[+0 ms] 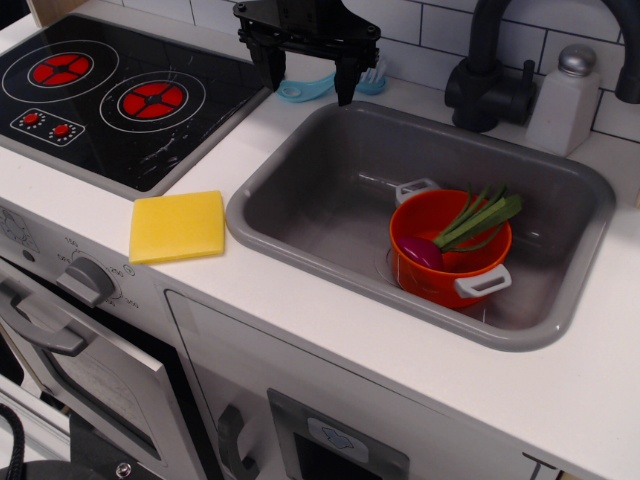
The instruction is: Take beet from pot sink
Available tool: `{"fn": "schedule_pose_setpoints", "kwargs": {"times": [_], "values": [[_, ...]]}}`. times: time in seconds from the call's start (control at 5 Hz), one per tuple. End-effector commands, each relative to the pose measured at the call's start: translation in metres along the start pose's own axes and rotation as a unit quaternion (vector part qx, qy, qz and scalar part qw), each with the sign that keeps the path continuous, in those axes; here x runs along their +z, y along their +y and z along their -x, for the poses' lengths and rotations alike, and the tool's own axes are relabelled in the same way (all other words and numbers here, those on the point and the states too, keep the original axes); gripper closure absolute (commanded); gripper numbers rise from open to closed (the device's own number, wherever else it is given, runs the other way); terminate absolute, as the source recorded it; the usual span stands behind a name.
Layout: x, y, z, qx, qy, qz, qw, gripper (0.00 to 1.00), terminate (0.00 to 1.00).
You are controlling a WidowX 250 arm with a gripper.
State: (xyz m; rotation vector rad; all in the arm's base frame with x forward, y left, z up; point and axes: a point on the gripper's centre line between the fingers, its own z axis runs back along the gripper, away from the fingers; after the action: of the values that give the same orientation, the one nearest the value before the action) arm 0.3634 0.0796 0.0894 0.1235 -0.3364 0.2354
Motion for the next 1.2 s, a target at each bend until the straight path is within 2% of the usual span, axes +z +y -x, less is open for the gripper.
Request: {"fn": "schedule_pose_setpoints", "kwargs": {"times": [0.0,0.2,0.4,0.6,0.8,1.0], "values": [[0.000,0.000,0.000,0.000,0.000,0.000,1.0000,0.00,0.00],[0.005,-0.017,0.004,-0.086,0.025,0.017,0.9958,0.00,0.00],[0.013,-0.039,0.012,-0.187,0.030,0.050,0.9807,0.00,0.00],[0.027,-0.061,0.026,-0.268,0.043,0.100,0.9574,0.00,0.00],[0.028,-0.082,0.041,-0.329,0.039,0.128,0.9348,0.00,0.00],[0.020,-0.097,0.049,-0.341,0.047,0.123,0.9309,0.00,0.00]]}}
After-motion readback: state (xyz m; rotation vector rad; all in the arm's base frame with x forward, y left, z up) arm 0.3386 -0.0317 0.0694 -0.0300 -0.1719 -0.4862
